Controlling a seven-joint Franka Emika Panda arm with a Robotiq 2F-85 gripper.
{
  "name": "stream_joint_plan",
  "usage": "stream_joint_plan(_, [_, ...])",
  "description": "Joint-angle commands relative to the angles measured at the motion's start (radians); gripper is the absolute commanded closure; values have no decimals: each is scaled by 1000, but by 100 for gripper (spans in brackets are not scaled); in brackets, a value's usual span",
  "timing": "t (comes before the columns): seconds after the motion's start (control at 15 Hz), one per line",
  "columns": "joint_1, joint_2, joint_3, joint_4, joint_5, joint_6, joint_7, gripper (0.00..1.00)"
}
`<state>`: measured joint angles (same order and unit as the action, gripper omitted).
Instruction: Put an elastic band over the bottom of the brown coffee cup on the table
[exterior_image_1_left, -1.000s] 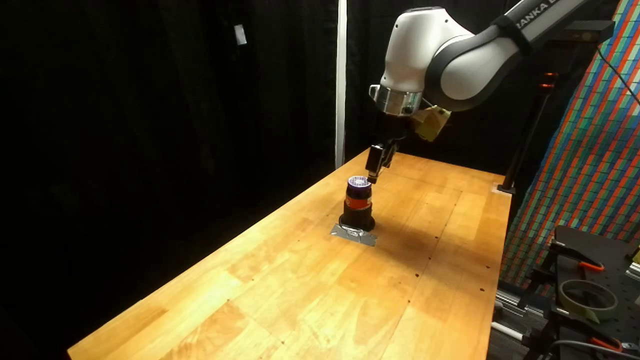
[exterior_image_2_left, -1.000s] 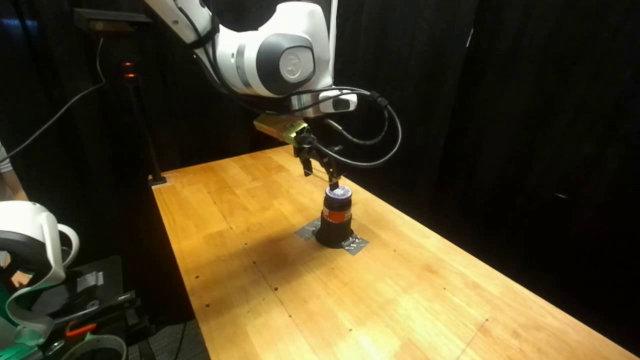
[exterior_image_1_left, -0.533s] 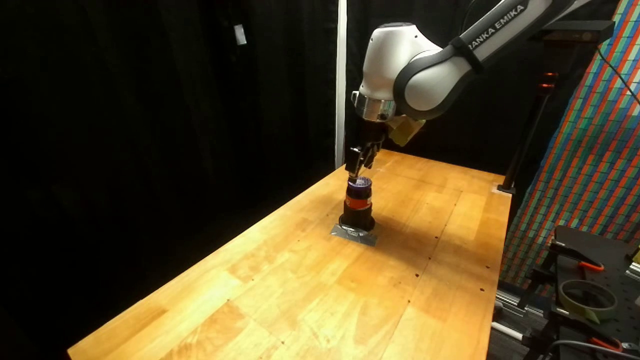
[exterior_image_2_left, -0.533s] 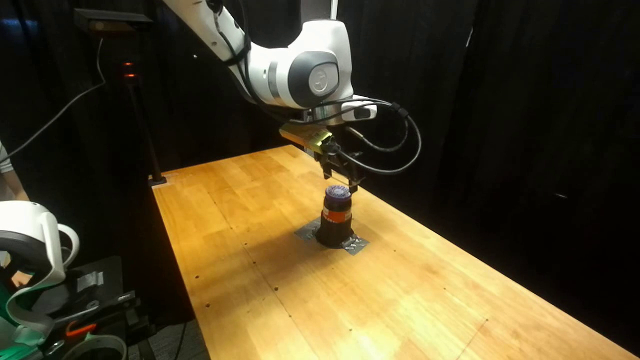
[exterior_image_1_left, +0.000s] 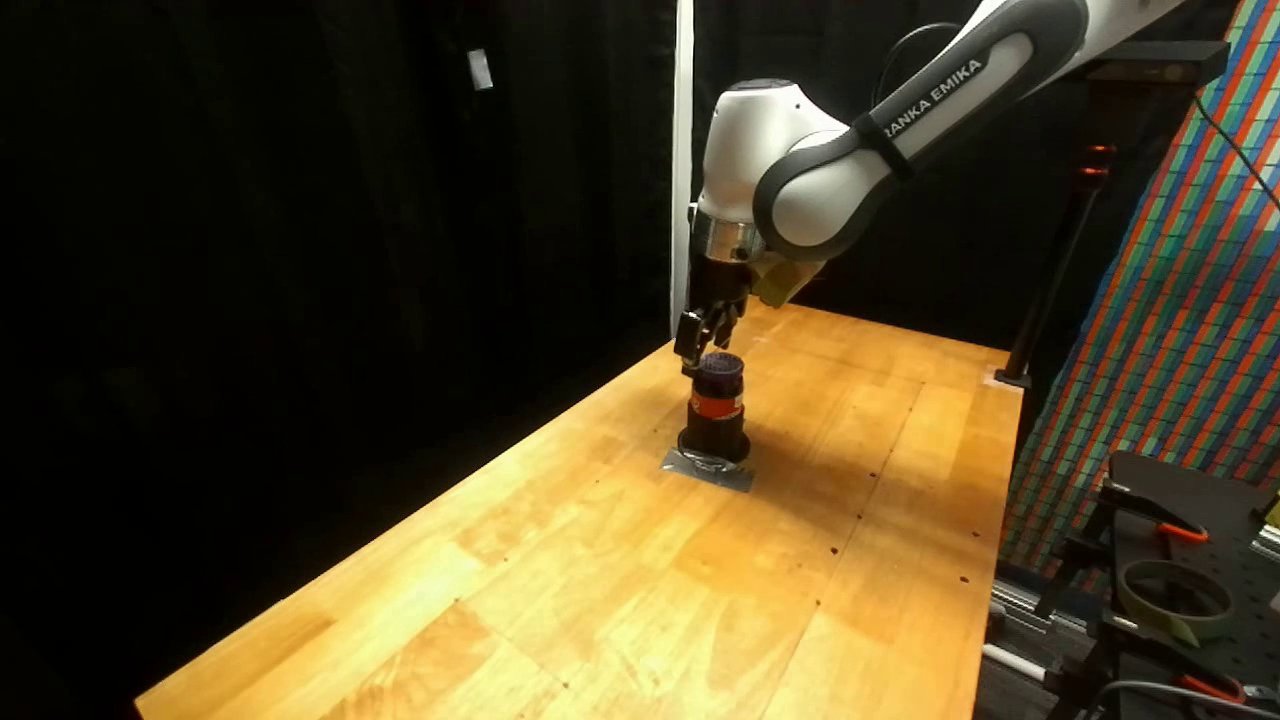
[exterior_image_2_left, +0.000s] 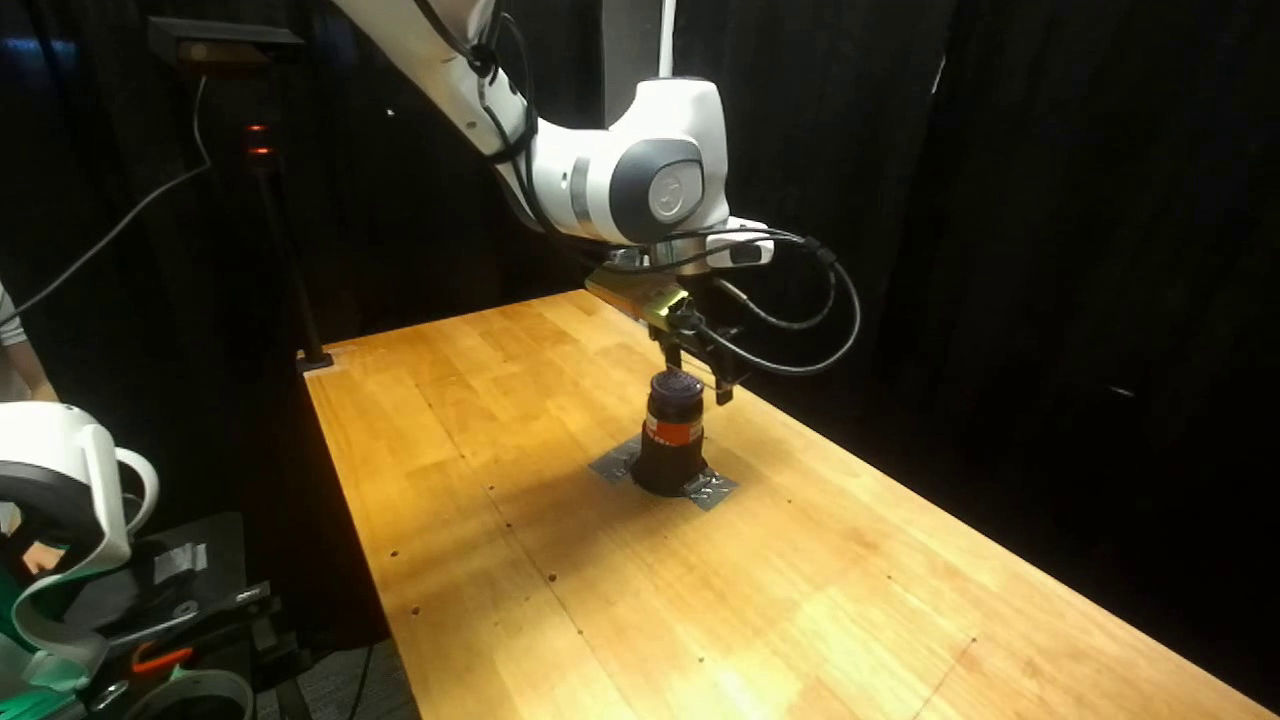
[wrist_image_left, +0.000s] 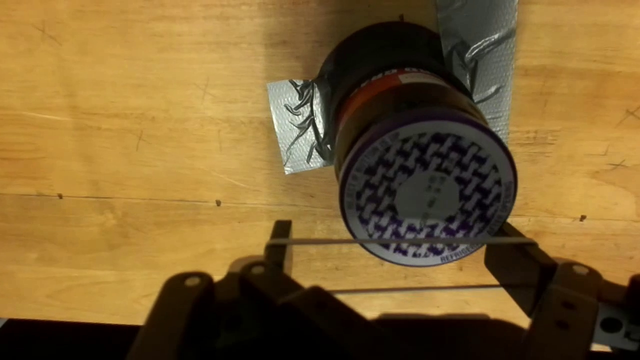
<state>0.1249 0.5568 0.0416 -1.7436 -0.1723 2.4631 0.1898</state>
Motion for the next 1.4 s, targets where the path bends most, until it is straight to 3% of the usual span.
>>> stream_joint_plan(0.0, [15, 42, -13, 66, 26, -45, -10, 0])
stream_joint_plan(0.27, [8, 64, -3, 82, 43, -90, -25, 0])
stream_joint_plan(0.73, [-23, 56, 26, 101, 133, -284, -128, 0])
stream_joint_plan(1.33, [-51, -25, 32, -35, 165, -278, -204, 0])
